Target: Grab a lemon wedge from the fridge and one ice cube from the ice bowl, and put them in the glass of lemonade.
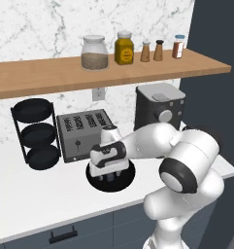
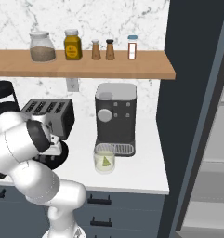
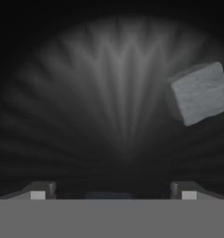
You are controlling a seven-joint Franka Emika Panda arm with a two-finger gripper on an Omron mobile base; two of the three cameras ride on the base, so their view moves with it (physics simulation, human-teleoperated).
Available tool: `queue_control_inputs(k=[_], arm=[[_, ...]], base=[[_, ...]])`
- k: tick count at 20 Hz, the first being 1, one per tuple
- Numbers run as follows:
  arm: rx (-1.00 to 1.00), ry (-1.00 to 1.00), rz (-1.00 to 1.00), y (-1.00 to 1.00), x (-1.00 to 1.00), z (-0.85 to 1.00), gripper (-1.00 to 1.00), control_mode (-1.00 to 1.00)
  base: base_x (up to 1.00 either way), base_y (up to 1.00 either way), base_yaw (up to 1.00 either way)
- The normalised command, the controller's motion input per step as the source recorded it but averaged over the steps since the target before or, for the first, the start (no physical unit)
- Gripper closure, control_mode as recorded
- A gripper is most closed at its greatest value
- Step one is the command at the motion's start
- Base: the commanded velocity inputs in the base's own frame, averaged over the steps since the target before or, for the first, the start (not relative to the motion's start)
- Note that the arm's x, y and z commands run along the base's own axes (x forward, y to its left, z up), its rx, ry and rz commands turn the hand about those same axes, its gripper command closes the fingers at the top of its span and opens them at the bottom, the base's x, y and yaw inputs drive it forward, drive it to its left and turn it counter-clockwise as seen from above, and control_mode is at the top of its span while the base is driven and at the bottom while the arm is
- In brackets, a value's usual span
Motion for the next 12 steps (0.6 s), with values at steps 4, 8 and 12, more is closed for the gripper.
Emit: queue_control_inputs(k=[4, 8, 12], arm=[[0.00, 0.07, -0.06, 0.00, -0.33, -0.01, 1.00, -1.00], [0.00, 0.07, -0.05, 0.01, -0.41, 0.00, 1.00, -1.00], [0.00, 0.01, -0.04, 0.03, -0.23, 0.16, 1.00, -1.00]], base=[[0.00, 0.00, 0.00], [0.00, 0.00, 0.00], [0.00, 0.00, 0.00]])
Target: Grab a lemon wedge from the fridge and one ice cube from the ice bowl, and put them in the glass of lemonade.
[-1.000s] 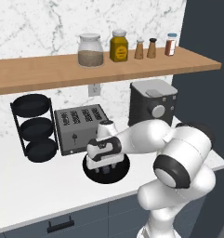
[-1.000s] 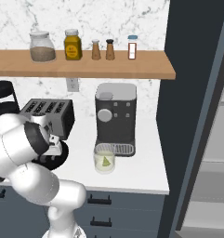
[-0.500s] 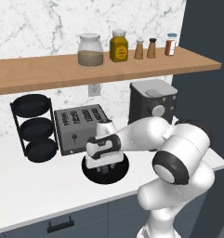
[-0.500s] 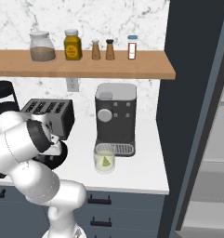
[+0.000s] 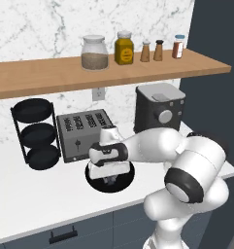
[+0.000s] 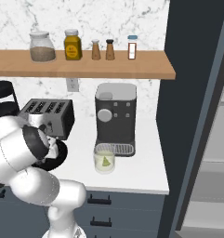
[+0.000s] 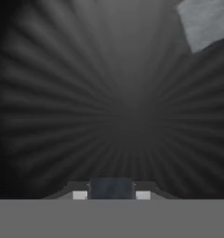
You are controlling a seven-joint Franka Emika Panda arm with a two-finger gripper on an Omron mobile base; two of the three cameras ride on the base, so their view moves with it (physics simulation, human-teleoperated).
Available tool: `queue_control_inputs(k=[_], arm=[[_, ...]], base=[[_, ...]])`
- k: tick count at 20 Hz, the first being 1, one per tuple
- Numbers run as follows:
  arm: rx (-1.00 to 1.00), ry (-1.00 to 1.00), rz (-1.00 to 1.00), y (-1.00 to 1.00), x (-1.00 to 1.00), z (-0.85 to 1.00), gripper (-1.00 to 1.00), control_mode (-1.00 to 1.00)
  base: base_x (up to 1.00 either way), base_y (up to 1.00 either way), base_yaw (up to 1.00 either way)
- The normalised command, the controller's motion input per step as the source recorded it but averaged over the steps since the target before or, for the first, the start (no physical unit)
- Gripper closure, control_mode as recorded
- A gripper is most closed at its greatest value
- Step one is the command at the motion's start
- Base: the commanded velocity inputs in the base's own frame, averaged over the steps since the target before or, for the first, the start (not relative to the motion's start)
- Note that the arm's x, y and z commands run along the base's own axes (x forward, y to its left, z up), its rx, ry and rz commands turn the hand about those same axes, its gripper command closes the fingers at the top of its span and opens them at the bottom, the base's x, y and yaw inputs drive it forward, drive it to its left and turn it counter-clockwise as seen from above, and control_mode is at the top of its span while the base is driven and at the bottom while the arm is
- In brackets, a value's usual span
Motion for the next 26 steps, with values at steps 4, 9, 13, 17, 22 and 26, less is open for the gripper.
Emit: queue_control_inputs(k=[4, 9, 13, 17, 22, 26], arm=[[0.00, -0.15, 0.00, -0.16, -0.15, 0.93, 1.00, -1.00], [-0.06, -0.27, 0.00, -0.58, -0.26, 0.99, 1.00, -1.00], [-0.01, -0.13, 0.00, -0.99, -0.27, 0.68, 1.00, -1.00], [0.00, -0.11, 0.00, -1.00, -0.10, 0.50, 1.00, -1.00], [-0.03, -0.13, 0.00, -0.99, -0.03, 0.48, 1.00, -1.00], [-0.11, -0.03, 0.00, -0.84, 0.00, 0.16, 1.00, -1.00]], base=[[0.00, 0.00, 0.00], [0.00, 0.00, 0.00], [0.00, 0.00, 0.00], [0.00, 0.00, 0.00], [0.00, 0.00, 0.00], [0.00, 0.00, 0.00]])
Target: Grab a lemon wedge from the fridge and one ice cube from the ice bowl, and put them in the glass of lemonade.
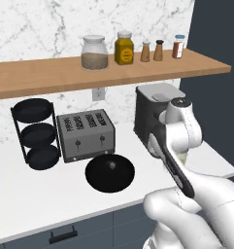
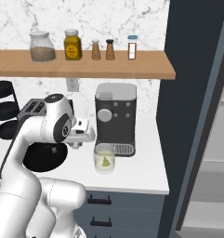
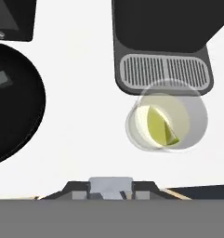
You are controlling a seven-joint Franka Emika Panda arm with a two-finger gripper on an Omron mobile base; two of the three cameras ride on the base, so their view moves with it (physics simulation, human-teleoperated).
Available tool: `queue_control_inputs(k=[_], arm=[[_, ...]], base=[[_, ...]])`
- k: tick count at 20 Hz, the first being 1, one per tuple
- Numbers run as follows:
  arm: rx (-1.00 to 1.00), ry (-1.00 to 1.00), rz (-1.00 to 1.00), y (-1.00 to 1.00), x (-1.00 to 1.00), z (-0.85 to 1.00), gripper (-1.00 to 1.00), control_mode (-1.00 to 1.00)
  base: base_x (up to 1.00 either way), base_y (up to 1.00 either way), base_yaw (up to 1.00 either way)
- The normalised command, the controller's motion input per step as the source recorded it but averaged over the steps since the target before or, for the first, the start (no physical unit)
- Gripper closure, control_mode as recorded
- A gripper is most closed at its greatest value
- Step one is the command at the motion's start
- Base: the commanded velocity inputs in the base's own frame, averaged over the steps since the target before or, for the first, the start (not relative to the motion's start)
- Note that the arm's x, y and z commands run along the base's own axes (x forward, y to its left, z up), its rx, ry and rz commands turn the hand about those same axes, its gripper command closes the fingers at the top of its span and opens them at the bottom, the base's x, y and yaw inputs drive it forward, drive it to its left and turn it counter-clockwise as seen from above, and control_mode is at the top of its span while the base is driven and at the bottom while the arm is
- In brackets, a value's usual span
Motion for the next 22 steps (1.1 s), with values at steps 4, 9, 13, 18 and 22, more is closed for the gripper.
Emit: queue_control_inputs(k=[4, 9, 13, 18, 22], arm=[[-0.18, 0.00, 0.00, -0.73, 0.00, 0.00, 1.00, -1.00], [-0.16, 0.02, 0.00, -0.61, 0.18, 0.00, 1.00, -1.00], [-0.03, 0.00, 0.00, -0.23, 0.50, -0.03, 1.00, -1.00], [-0.01, 0.04, 0.00, -0.04, 0.37, -0.29, 1.00, -1.00], [-0.05, 0.03, 0.00, 0.00, 0.19, -0.45, 1.00, -1.00]], base=[[0.00, 0.00, 0.00], [0.00, 0.00, 0.00], [0.00, 0.00, 0.00], [0.00, 0.00, 0.00], [0.00, 0.00, 0.00]])
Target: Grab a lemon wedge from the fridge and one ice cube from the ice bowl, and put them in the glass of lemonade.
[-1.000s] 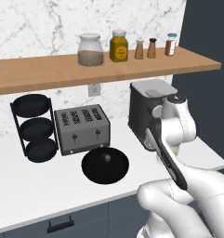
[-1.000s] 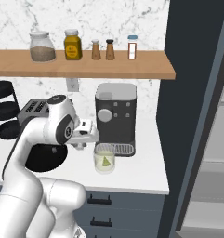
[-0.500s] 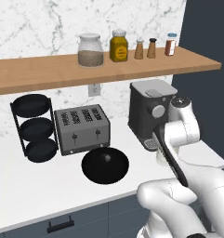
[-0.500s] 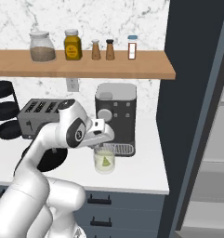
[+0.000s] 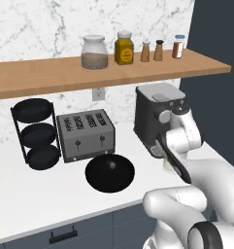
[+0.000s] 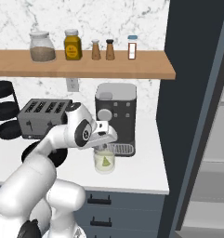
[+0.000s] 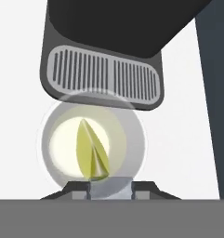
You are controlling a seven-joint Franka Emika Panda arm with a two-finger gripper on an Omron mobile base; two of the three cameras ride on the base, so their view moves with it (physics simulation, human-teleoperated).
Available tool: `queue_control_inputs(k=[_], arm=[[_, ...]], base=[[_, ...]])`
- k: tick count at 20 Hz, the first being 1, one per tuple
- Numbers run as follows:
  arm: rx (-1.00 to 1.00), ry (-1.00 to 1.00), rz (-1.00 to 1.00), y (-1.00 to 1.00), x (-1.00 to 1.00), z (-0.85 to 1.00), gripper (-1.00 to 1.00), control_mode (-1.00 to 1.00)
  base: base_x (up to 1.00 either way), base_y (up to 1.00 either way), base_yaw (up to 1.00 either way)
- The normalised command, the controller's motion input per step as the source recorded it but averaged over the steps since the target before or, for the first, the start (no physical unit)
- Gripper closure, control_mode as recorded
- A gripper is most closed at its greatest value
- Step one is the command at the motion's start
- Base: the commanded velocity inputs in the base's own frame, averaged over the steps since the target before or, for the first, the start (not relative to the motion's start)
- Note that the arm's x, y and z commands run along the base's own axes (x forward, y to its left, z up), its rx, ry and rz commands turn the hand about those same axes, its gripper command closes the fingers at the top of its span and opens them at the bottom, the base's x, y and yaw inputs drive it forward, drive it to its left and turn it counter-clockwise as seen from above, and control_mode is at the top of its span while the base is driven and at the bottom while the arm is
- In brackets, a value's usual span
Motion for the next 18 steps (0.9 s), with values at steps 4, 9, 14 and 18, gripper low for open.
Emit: queue_control_inputs(k=[4, 9, 14, 18], arm=[[-0.04, 0.00, 0.00, 0.00, 0.23, -0.37, 1.00, -1.00], [-0.01, 0.01, 0.00, 0.00, 0.33, -0.22, 1.00, -1.00], [-0.02, 0.04, 0.00, 0.00, 0.20, -0.27, -1.00, -1.00], [-0.01, 0.01, 0.00, 0.00, 0.06, -0.09, -1.00, -1.00]], base=[[0.00, 0.00, 0.00], [0.00, 0.00, 0.00], [0.00, 0.00, 0.00], [0.00, 0.00, 0.00]])
